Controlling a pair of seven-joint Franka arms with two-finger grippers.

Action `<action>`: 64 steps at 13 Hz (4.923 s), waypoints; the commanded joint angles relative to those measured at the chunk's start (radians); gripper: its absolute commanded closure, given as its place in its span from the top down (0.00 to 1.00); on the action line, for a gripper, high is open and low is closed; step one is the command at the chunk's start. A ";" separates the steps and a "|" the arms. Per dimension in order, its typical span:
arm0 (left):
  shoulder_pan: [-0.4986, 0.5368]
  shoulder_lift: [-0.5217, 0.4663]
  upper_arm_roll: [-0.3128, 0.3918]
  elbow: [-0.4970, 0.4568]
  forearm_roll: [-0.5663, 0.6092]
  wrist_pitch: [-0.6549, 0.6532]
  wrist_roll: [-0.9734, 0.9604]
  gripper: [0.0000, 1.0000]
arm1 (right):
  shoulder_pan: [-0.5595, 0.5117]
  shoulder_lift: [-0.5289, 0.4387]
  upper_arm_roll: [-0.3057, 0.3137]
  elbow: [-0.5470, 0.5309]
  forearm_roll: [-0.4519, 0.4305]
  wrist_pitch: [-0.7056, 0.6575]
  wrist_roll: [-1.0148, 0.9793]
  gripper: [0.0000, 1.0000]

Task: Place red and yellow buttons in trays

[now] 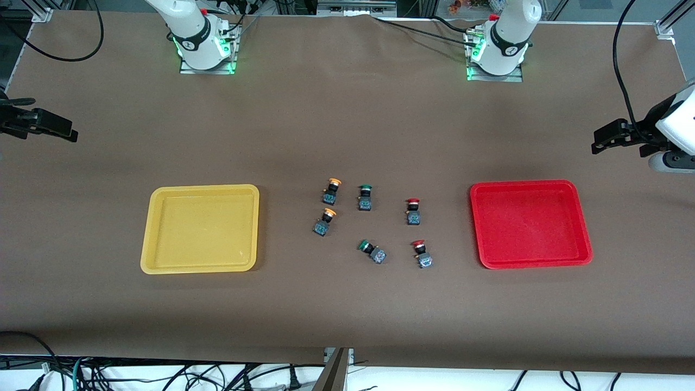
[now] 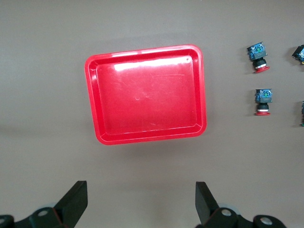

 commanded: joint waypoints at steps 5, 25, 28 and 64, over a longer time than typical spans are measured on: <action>0.004 0.014 -0.001 0.029 -0.013 -0.005 0.005 1.00 | -0.007 0.008 0.004 0.019 0.001 -0.001 -0.007 1.00; 0.004 0.014 -0.001 0.029 -0.013 -0.005 0.005 1.00 | 0.289 0.336 0.013 0.005 0.016 0.247 0.367 1.00; 0.007 0.014 0.000 0.028 -0.013 -0.009 0.006 1.00 | 0.378 0.414 0.013 0.005 0.082 0.336 0.522 1.00; -0.044 0.497 -0.004 -0.044 0.042 0.303 0.191 0.00 | 0.205 0.523 -0.062 -0.150 0.090 0.533 0.398 0.00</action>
